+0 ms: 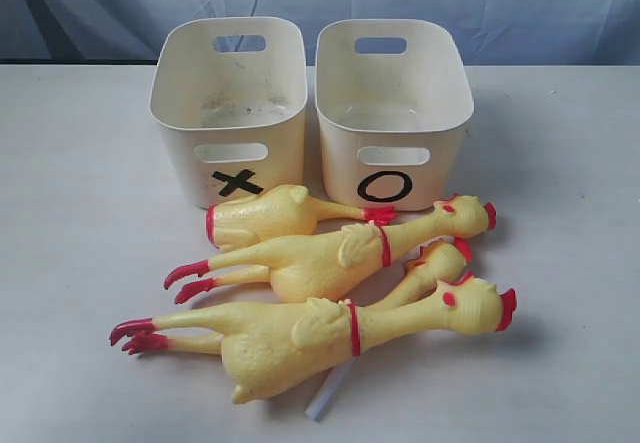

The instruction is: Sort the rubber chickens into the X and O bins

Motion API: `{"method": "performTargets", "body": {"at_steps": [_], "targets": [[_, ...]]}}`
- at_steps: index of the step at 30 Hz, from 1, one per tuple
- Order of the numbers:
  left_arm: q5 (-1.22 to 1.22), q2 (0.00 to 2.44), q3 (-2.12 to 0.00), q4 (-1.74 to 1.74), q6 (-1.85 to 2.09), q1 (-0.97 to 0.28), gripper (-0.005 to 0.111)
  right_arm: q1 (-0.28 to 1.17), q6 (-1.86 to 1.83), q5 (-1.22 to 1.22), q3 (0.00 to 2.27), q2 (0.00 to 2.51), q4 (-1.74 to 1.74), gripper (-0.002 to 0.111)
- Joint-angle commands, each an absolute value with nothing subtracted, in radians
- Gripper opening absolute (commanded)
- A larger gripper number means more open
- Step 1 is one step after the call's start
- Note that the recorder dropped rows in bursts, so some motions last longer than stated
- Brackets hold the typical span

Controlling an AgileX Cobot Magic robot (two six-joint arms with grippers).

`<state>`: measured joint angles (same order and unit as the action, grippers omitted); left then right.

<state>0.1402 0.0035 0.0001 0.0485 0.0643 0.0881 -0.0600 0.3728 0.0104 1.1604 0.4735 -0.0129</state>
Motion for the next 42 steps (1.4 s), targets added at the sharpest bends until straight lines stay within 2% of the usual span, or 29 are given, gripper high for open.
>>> {"method": "performTargets", "body": {"at_steps": [1, 7, 10, 11, 12, 13, 14, 18, 19, 23, 24, 25, 26, 27, 28, 30, 31, 32, 33, 34, 36, 42], "targets": [[0.134, 0.0, 0.0, 0.038, 0.058, 0.078, 0.0, -0.058, 0.378, 0.346, 1.274, 0.661, -0.078, -0.001], [0.134, 0.0, 0.0, 0.038, 0.058, 0.078, 0.0, -0.058, 0.324, 0.484, 1.281, 0.901, -0.217, -0.001], [0.134, 0.0, 0.0, 0.038, 0.058, 0.078, 0.0, -0.058, -0.02, 0.782, 1.281, 0.999, -0.46, -0.001], [0.134, 0.0, 0.0, 0.038, 0.058, 0.078, 0.0, -0.058, -0.202, 0.948, 1.281, 1.076, -0.673, -0.001], [0.134, 0.0, 0.0, 0.038, 0.058, 0.078, 0.0, -0.053, -0.271, 1.013, 1.281, 1.108, -0.791, -0.001], [0.134, 0.0, 0.0, 0.038, 0.058, 0.078, 0.0, -0.021, -0.445, 1.17, 1.281, 1.193, -1.009, -0.001], [0.134, 0.0, 0.0, 0.038, 0.058, 0.078, 0.0, 0.015, -0.586, 1.221, 1.281, 1.26, -1.14, -0.001], [0.134, 0.0, 0.0, 0.038, 0.058, 0.078, 0.0, 0.238, -0.969, 1.221, 1.279, 1.417, -1.333, -0.001], [0.134, 0.0, 0.0, 0.038, 0.058, 0.078, 0.0, 0.332, -1.098, 1.221, 1.279, 1.454, -1.328, -0.001], [0.134, 0.0, 0.0, 0.038, 0.058, 0.078, 0.0, 0.539, -1.338, 1.203, 1.279, 1.509, -1.208, -0.001], [0.134, 0.0, 0.0, 0.038, 0.058, 0.078, 0.0, 0.667, -1.332, 1.029, 1.279, 1.52, -1.011, -0.001], [0.134, 0.0, 0.0, 0.038, 0.058, 0.078, 0.0, 0.721, -1.301, 0.959, 1.279, 1.525, -0.895, -0.001], [0.134, 0.0, 0.0, 0.038, 0.058, 0.078, 0.0, 0.851, -1.128, 0.848, 1.279, 1.548, -0.553, -0.001], [0.134, 0.0, 0.0, 0.038, 0.058, 0.078, 0.0, 0.959, -0.935, 0.836, 1.279, 1.576, -0.225, -0.001], [0.134, 0.0, 0.0, 0.038, 0.058, 0.078, 0.0, 1.002, -0.841, 0.858, 1.279, 1.595, -0.095, 0.001], [0.134, 0.0, 0.0, 0.038, 0.058, 0.078, 0.0, 1.083, -0.618, 0.917, 1.279, 1.655, 0.131, 0.022], [0.134, 0.0, 0.0, 0.038, 0.058, 0.078, 0.0, 1.101, -0.542, 0.927, 1.279, 1.693, 0.213, 0.052], [0.134, 0.0, 0.0, 0.038, 0.058, 0.078, 0.0, 1.101, -0.523, 0.927, 1.279, 1.706, 0.225, 0.067], [0.134, 0.0, 0.0, 0.038, 0.058, 0.078, 0.0, 1.101, -0.488, 0.927, 1.279, 1.744, 0.241, 0.101], [0.134, 0.0, 0.0, 0.038, 0.058, 0.078, 0.0, 1.101, -0.464, 0.933, 1.279, 1.759, 0.252, 0.104], [0.134, 0.0, 0.0, 0.038, 0.058, 0.078, 0.0, 1.101, -0.402, 0.95, 1.279, 1.835, 0.247, 0.101], [0.134, 0.0, 0.0, 0.038, 0.058, 0.078, 0.0, 1.101, -0.419, 0.939, 1.279, 1.93, 0.095, 0.101]]}}
